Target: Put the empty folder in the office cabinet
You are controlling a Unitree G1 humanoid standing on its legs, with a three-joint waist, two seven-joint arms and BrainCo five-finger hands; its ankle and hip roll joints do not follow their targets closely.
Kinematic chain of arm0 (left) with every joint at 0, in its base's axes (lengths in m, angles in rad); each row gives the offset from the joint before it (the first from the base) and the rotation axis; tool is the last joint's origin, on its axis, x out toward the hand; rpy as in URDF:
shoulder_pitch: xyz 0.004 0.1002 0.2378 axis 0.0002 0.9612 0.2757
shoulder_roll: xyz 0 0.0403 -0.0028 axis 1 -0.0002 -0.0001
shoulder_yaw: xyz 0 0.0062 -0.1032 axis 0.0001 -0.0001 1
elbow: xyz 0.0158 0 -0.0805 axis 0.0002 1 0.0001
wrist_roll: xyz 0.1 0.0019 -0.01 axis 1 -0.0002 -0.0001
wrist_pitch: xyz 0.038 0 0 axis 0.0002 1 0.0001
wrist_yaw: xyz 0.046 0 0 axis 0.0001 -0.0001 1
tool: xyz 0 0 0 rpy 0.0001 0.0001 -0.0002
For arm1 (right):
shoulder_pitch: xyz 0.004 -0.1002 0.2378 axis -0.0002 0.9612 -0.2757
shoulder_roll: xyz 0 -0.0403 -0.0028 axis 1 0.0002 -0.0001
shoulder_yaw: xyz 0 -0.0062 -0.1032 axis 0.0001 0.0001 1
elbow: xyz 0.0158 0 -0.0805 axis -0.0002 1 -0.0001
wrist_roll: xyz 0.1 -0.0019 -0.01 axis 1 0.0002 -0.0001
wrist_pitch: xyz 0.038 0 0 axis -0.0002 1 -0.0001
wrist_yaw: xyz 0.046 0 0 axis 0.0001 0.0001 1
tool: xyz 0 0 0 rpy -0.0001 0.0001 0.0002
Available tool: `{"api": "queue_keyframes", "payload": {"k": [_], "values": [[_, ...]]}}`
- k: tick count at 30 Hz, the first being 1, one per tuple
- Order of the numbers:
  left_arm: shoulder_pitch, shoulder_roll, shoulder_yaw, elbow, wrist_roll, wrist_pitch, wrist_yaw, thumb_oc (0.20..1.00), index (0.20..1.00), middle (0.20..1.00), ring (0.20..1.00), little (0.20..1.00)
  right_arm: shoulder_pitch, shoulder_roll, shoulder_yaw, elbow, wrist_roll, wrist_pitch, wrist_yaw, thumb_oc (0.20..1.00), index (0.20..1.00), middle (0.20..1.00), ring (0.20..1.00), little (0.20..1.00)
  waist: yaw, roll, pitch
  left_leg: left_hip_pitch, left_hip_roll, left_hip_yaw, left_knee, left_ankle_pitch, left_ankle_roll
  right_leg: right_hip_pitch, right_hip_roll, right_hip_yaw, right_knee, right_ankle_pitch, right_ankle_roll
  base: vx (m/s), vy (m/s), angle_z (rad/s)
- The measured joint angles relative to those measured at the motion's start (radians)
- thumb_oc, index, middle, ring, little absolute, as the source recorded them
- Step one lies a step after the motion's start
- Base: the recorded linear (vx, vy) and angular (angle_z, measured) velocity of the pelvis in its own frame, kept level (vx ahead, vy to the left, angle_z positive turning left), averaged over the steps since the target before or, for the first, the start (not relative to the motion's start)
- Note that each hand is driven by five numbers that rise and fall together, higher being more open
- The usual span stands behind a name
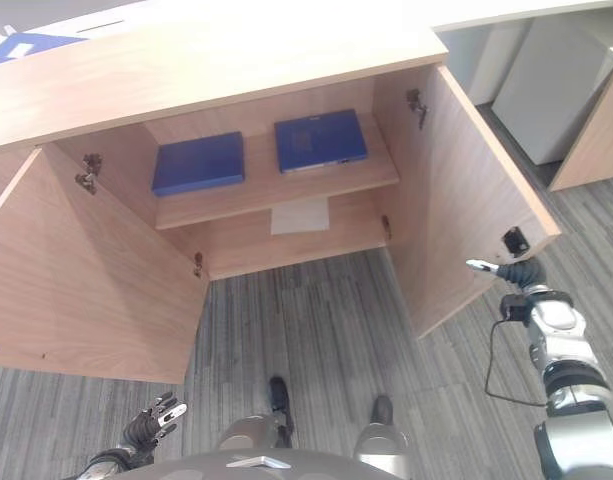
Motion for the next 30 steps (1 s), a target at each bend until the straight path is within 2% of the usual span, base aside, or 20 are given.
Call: {"api": "queue_keyframes", "payload": {"k": [2, 3, 5, 7, 8, 10, 11, 14, 15, 19, 22, 25, 28, 29, 30], "values": [[0.008, 0.000, 0.023, -0.026, 0.000, -0.010, 0.016, 1.000, 1.000, 1.000, 1.000, 1.000, 0.060, 0.053, 0.026, -0.073, -0.033, -0.002, -0.013, 1.000, 1.000, 1.000, 1.000, 1.000, 0.018, -0.031, -0.017, -0.001, -0.002, -0.002, 0.000, 0.000, 0.000, 0.005, -0.005, -0.025, 0.000, -0.001, 0.004, 0.10, 0.102, 0.06], [0.008, 0.000, 0.023, -0.026, 0.000, -0.010, 0.016, 1.000, 1.000, 1.000, 1.000, 1.000, 0.060, 0.053, 0.026, -0.073, -0.033, -0.002, -0.013, 1.000, 1.000, 1.000, 1.000, 1.000, 0.018, -0.031, -0.017, -0.001, -0.002, -0.002, 0.000, 0.000, 0.000, 0.005, -0.005, -0.025, 0.000, -0.001, 0.004, 0.09, 0.110, 0.10], [0.014, -0.007, 0.048, -0.046, 0.001, -0.019, 0.036, 1.000, 1.000, 1.000, 1.000, 1.000, 0.129, 0.136, 0.046, -0.128, -0.040, -0.003, -0.031, 1.000, 1.000, 1.000, 1.000, 1.000, 0.055, -0.085, -0.049, -0.007, -0.009, -0.023, 0.006, 0.000, 0.001, 0.011, -0.012, -0.054, 0.000, -0.002, 0.003, 0.09, 0.152, 0.26], [0.035, -0.018, 0.059, -0.070, 0.002, -0.044, 0.076, 1.000, 1.000, 1.000, 1.000, 1.000, 0.148, 0.179, 0.083, -0.143, -0.056, 0.000, -0.046, 1.000, 1.000, 1.000, 1.000, 1.000, 0.090, -0.122, -0.072, -0.012, -0.027, -0.027, 0.010, -0.003, 0.006, 0.020, -0.030, -0.078, 0.000, -0.004, 0.007, 0.04, 0.122, 0.28], [0.035, -0.018, 0.059, -0.070, 0.002, -0.044, 0.076, 1.000, 1.000, 1.000, 1.000, 1.000, 0.148, 0.179, 0.083, -0.143, -0.056, 0.000, -0.046, 1.000, 1.000, 1.000, 1.000, 1.000, 0.090, -0.122, -0.072, -0.012, -0.027, -0.027, 0.010, -0.003, 0.006, 0.020, -0.030, -0.078, 0.000, -0.004, 0.007, 0.01, 0.066, 0.25], [0.035, -0.019, 0.064, -0.085, 0.001, -0.066, 0.108, 1.000, 1.000, 1.000, 1.000, 1.000, 0.128, 0.215, 0.110, -0.148, -0.080, 0.000, -0.069, 1.000, 1.000, 1.000, 1.000, 1.000, 0.134, -0.144, -0.082, -0.035, -0.049, -0.040, 0.000, -0.009, 0.015, 0.021, -0.040, -0.094, 0.000, -0.004, 0.011, 0.07, 0.044, 0.38], [0.035, -0.019, 0.064, -0.091, 0.001, -0.075, 0.119, 1.000, 1.000, 1.000, 1.000, 1.000, 0.100, 0.231, 0.127, -0.146, -0.087, -0.001, -0.075, 1.000, 1.000, 1.000, 1.000, 1.000, 0.141, -0.151, -0.086, -0.040, -0.057, -0.055, 0.000, -0.009, 0.016, 0.021, -0.044, -0.098, 0.000, -0.010, 0.018, 0.10, 0.057, 0.57], [0.022, -0.018, 0.064, -0.107, 0.001, -0.092, 0.155, 1.000, 1.000, 1.000, 1.000, 1.000, -0.053, 0.282, 0.172, -0.076, -0.111, -0.001, -0.109, 1.000, 1.000, 1.000, 1.000, 1.000, 0.191, -0.153, -0.085, -0.046, -0.070, -0.078, 0.000, -0.009, 0.016, 0.034, -0.047, -0.114, 0.000, -0.013, 0.025, 0.05, 0.040, 0.33], [0.022, -0.018, 0.064, -0.107, 0.001, -0.092, 0.155, 1.000, 1.000, 1.000, 1.000, 1.000, -0.053, 0.282, 0.172, -0.076, -0.111, -0.001, -0.109, 1.000, 1.000, 1.000, 1.000, 1.000, 0.191, -0.153, -0.085, -0.046, -0.070, -0.078, 0.000, -0.009, 0.016, 0.034, -0.047, -0.114, 0.000, -0.013, 0.025, 0.03, 0.015, 0.33], [0.008, -0.011, 0.064, -0.110, 0.002, -0.120, 0.249, 1.000, 1.000, 1.000, 1.000, 1.000, -0.196, 0.306, 0.158, 0.027, -0.109, 0.000, -0.183, 1.000, 1.000, 1.000, 1.000, 1.000, 0.246, -0.157, -0.080, -0.041, -0.074, -0.106, 0.003, -0.004, 0.022, 0.066, -0.050, -0.158, 0.003, -0.022, 0.033, 0.03, 0.018, 0.30], [0.000, 0.007, 0.065, -0.109, 0.002, -0.143, 0.324, 1.000, 1.000, 1.000, 1.000, 1.000, -0.228, 0.305, 0.117, 0.093, -0.109, 0.013, -0.246, 1.000, 1.000, 1.000, 1.000, 1.000, 0.251, -0.161, -0.061, -0.041, -0.078, -0.116, 0.010, 0.007, 0.037, 0.071, -0.045, -0.175, 0.007, -0.016, 0.041, -0.10, 0.048, 0.17], [-0.030, 0.010, 0.111, -0.106, 0.003, -0.199, 0.438, 1.000, 1.000, 1.000, 1.000, 1.000, -0.229, 0.301, 0.061, 0.165, -0.109, 0.034, -0.291, 1.000, 1.000, 1.000, 1.000, 1.000, 0.244, -0.163, -0.031, -0.049, -0.079, -0.125, 0.010, 0.010, 0.041, 0.072, -0.045, -0.181, 0.007, -0.013, 0.039, -0.05, 0.065, 0.07], [-0.059, 0.011, 0.185, -0.120, 0.026, -0.258, 0.561, 1.000, 1.000, 1.000, 1.000, 1.000, -0.161, 0.301, 0.051, 0.145, -0.108, 0.050, -0.266, 1.000, 1.000, 1.000, 1.000, 1.000, 0.240, -0.166, -0.014, -0.048, -0.081, -0.129, 0.009, 0.009, 0.042, 0.074, -0.047, -0.182, 0.007, -0.013, 0.039, -0.01, 0.071, 0.01], [-0.059, 0.011, 0.185, -0.120, 0.026, -0.258, 0.561, 1.000, 1.000, 1.000, 1.000, 1.000, -0.161, 0.301, 0.051, 0.145, -0.108, 0.050, -0.266, 1.000, 1.000, 1.000, 1.000, 1.000, 0.240, -0.166, -0.014, -0.048, -0.081, -0.129, 0.009, 0.009, 0.042, 0.074, -0.047, -0.182, 0.007, -0.013, 0.039, 0.00, 0.066, 0.03], [-0.057, 0.010, 0.215, -0.144, 0.044, -0.282, 0.606, 1.000, 1.000, 1.000, 1.000, 1.000, -0.102, 0.302, 0.043, 0.123, -0.108, 0.052, -0.243, 1.000, 1.000, 1.000, 1.000, 1.000, 0.244, -0.170, -0.012, -0.048, -0.083, -0.131, 0.007, 0.007, 0.044, 0.076, -0.048, -0.185, 0.007, -0.015, 0.036, 0.00, 0.073, 0.06]]}}
